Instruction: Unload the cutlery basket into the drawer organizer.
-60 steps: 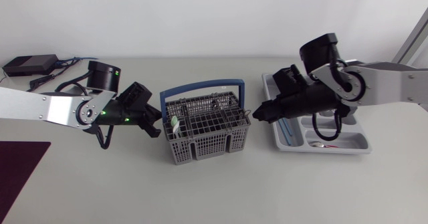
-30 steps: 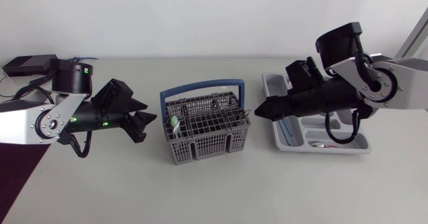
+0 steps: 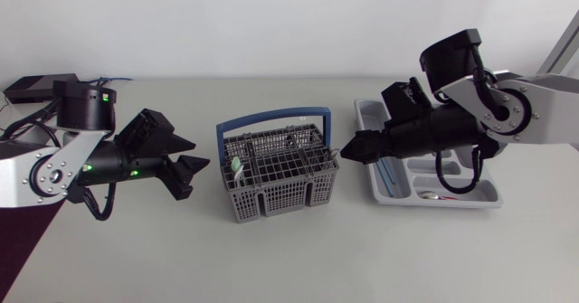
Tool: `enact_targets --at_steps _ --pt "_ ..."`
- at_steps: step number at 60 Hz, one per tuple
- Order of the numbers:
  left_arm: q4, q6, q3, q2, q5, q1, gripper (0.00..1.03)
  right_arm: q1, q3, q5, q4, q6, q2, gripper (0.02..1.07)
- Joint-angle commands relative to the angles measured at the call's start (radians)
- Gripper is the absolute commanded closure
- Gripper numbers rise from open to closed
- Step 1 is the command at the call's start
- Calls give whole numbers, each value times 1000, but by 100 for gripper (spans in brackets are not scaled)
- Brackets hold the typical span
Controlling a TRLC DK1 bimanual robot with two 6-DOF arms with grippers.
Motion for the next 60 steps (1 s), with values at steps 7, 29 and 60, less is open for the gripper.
enact_targets --at_steps 7,29,60 --pt "-23 21 -6 -21 -6 -28 31 -17 81 -50 -69 76 64 47" --pt "-31 19 -9 -27 -7 -31 31 -10 187 -50 -162 275 142 47" --pt "-29 15 -9 -13 -18 -44 31 43 269 -130 -224 320 191 47"
